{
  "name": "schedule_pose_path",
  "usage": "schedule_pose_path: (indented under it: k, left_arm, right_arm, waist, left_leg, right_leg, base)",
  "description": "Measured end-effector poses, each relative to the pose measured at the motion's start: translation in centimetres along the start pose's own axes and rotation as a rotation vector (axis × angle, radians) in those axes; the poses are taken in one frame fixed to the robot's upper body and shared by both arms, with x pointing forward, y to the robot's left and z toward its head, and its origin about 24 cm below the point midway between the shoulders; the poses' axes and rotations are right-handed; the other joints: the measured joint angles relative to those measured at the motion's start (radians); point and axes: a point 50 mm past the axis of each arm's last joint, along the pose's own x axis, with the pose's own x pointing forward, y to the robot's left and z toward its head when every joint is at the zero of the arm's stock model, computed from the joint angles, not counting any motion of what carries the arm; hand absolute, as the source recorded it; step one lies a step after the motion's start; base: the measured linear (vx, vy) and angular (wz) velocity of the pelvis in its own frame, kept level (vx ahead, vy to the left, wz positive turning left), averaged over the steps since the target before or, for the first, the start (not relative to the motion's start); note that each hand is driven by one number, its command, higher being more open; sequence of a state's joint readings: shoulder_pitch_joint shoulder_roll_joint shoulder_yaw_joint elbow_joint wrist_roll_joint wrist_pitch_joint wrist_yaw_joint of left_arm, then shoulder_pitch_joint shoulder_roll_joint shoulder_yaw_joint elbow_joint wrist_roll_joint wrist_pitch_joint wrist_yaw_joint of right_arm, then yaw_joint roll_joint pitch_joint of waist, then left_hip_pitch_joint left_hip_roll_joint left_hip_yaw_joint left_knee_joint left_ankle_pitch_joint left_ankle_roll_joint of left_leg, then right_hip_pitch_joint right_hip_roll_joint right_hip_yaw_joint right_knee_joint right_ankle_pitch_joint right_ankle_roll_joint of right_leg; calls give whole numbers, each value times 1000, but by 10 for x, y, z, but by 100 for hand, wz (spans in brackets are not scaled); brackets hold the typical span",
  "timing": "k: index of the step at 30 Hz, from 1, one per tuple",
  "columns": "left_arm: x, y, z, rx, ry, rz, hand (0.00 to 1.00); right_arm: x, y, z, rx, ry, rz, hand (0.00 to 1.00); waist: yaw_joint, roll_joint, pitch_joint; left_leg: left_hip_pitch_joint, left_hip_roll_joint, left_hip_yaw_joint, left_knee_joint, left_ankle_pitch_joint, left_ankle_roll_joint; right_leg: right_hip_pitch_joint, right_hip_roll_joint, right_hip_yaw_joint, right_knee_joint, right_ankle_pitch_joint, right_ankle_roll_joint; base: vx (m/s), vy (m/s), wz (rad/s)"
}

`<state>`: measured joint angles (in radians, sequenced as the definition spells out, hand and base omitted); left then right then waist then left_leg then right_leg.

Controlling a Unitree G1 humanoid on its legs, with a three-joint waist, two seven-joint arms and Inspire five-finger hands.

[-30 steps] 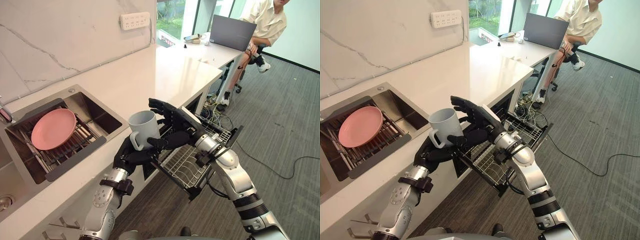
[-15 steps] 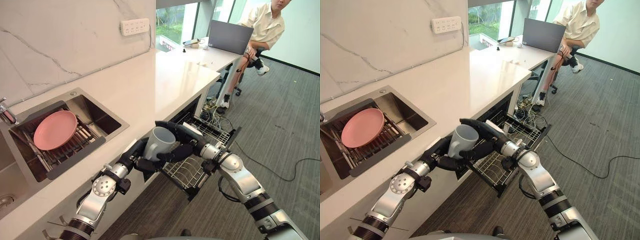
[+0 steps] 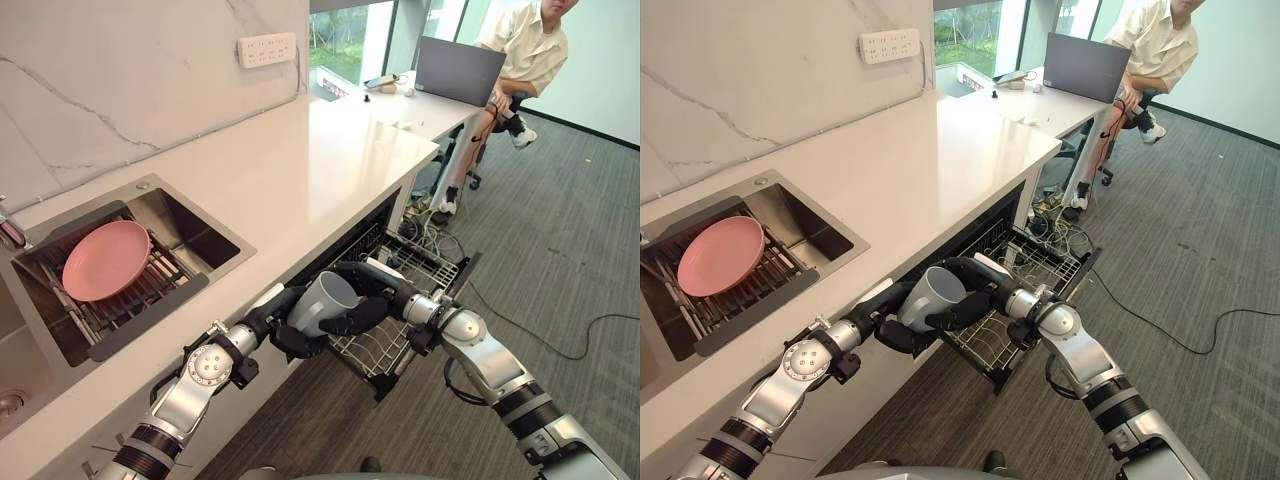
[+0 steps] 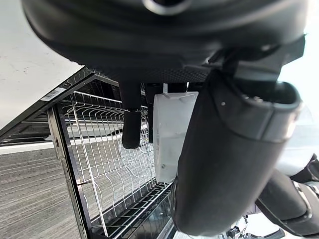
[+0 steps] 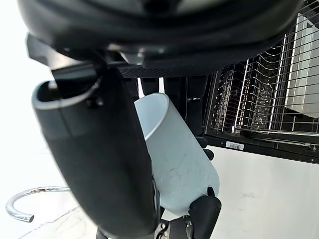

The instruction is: Walk over to the sink, pick up the cup, carry it to the dishwasher, place the cup inside the dishwasher, then close the dishwasher door

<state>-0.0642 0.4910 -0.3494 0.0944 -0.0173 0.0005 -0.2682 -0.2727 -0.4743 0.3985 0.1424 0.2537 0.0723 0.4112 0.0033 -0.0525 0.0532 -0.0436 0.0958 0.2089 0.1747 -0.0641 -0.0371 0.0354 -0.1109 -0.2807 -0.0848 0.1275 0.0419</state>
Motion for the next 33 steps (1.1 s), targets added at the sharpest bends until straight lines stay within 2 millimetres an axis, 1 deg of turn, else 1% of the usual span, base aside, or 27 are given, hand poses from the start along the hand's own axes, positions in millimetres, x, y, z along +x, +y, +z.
schedule_pose_path:
  k: [1,4,6,7,9,11,13,17,19,26,28,30,31,33]
  left_arm:
    - [0,0,0,-2,-2,1,90]
    - [1,5,13,-48,-71,66,90]
    - [-3,10,30,-97,-165,153,90]
    - [-5,11,35,-102,-191,170,90]
    - [-11,14,53,-109,-296,229,90]
    - [-16,14,61,-124,-359,273,90]
    - [-19,15,66,-138,-398,306,90]
    - [-21,14,65,-211,-429,340,90]
    - [-22,10,61,-239,-416,346,90]
    - [-24,-1,53,-333,-403,339,90]
    - [-26,-6,52,-376,-417,334,90]
    - [-29,-11,49,-416,-414,337,90]
    - [-30,-12,47,-425,-410,338,90]
    - [-33,-15,42,-442,-391,347,90]
  right_arm:
    - [0,0,0,0,-2,-1,30]
    - [-7,-7,15,7,-80,-56,30]
    - [-14,-9,31,25,-186,-108,30]
    - [-17,-10,34,26,-216,-123,30]
    - [-28,-12,49,13,-333,-177,30]
    - [-33,-11,56,5,-405,-201,30]
    - [-35,-9,59,13,-453,-220,30]
    - [-36,-2,54,69,-490,-263,30]
    - [-36,2,47,106,-479,-274,30]
    - [-41,9,33,153,-442,-312,30]
    - [-46,0,22,189,-407,-436,30]
    - [-61,-17,4,234,-353,-618,30]
    - [-65,-20,1,240,-341,-656,30]
    - [-81,-30,-9,254,-313,-773,30]
  waist:
    - [0,0,0]
    - [7,-2,1]
    - [5,-3,1]
    - [4,-4,2]
    - [4,-4,2]
    - [1,-4,2]
    - [0,-5,3]
    - [-4,-6,3]
    - [-4,-6,3]
    - [-18,-6,4]
    - [-17,-8,5]
    - [-18,-7,6]
    - [-18,-7,6]
    - [-21,-5,7]
  left_leg:
    - [1,0,0,0,0,0]
    - [6,0,6,-4,0,0]
    - [11,0,9,-7,0,0]
    - [12,0,10,-8,0,0]
    - [22,-3,13,-17,0,0]
    - [37,-5,16,-27,0,0]
    - [50,-7,19,-36,0,0]
    - [56,-11,20,-45,0,0]
    - [58,-12,21,-51,0,-1]
    - [58,-12,28,-51,-7,-9]
    - [58,-13,30,-51,-11,-9]
    - [58,-15,30,-51,-17,-5]
    - [58,-15,31,-51,-18,-6]
    - [57,-13,34,-52,-20,-8]
  right_leg:
    - [0,0,0,0,0,0]
    - [-1,0,1,1,-2,-3]
    - [-1,0,2,3,-7,-8]
    - [-1,0,3,3,-7,-9]
    - [-1,-2,4,8,-11,-4]
    - [2,-5,6,21,-21,1]
    - [6,-9,8,29,-34,-2]
    - [5,-12,8,34,-42,5]
    - [5,-12,8,34,-39,14]
    - [1,-12,15,33,-44,20]
    - [1,-13,16,33,-46,22]
    - [1,-15,17,33,-49,26]
    - [0,-15,17,33,-50,26]
    - [-3,-13,20,33,-51,26]
  base:
    - [-23,9,-6]
    - [-20,13,-5]
    - [-9,18,-4]
    - [0,0,0]
    - [0,0,0]
    - [-3,14,-2]
    - [0,0,0]
    - [0,0,0]
    - [0,0,0]
    - [20,11,-3]
    - [0,0,0]
    - [0,0,0]
    - [0,0,0]
    - [15,-2,-5]
